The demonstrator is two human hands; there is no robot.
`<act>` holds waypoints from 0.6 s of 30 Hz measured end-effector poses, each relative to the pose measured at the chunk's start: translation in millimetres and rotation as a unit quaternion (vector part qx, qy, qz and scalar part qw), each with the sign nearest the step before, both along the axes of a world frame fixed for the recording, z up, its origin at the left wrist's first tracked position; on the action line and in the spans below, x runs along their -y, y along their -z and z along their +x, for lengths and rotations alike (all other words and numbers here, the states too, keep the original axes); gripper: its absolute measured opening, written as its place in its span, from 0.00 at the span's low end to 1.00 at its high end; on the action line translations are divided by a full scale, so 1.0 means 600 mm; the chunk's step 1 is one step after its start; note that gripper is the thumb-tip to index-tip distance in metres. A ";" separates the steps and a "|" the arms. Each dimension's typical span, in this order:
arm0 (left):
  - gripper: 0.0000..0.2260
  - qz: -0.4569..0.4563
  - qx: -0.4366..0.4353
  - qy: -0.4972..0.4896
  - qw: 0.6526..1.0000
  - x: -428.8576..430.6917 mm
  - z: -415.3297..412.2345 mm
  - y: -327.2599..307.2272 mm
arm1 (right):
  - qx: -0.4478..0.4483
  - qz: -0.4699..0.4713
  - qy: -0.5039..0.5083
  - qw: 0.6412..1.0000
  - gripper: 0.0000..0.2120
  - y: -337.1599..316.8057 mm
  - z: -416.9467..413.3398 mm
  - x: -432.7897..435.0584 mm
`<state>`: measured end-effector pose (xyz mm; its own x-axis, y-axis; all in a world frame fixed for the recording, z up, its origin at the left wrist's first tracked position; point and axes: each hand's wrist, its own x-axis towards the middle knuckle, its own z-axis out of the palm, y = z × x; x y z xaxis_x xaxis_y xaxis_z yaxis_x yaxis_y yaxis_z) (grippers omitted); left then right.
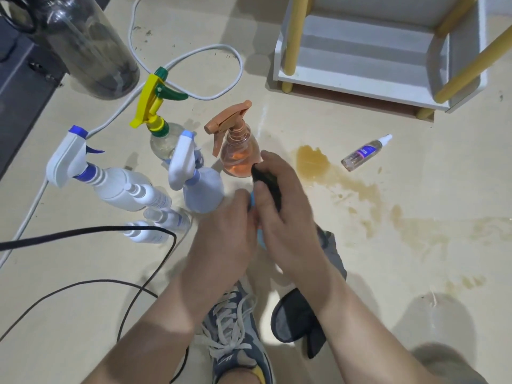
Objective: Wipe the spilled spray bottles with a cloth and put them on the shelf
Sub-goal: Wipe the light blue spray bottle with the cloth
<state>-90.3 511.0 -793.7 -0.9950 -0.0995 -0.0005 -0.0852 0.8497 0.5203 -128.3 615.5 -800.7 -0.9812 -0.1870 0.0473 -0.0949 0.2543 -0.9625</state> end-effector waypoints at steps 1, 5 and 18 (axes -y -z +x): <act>0.08 0.011 0.002 0.008 1.000 -0.005 0.000 -0.001 | 0.001 0.012 -0.003 1.000 0.13 0.012 -0.001 0.002; 0.09 0.009 0.011 0.023 1.000 -0.017 -0.003 -0.001 | 0.027 -0.024 -0.006 0.999 0.14 0.034 -0.027 -0.013; 0.10 0.004 0.066 -0.019 0.998 -0.007 -0.023 0.002 | 0.044 0.017 -0.007 0.999 0.16 0.031 -0.042 -0.028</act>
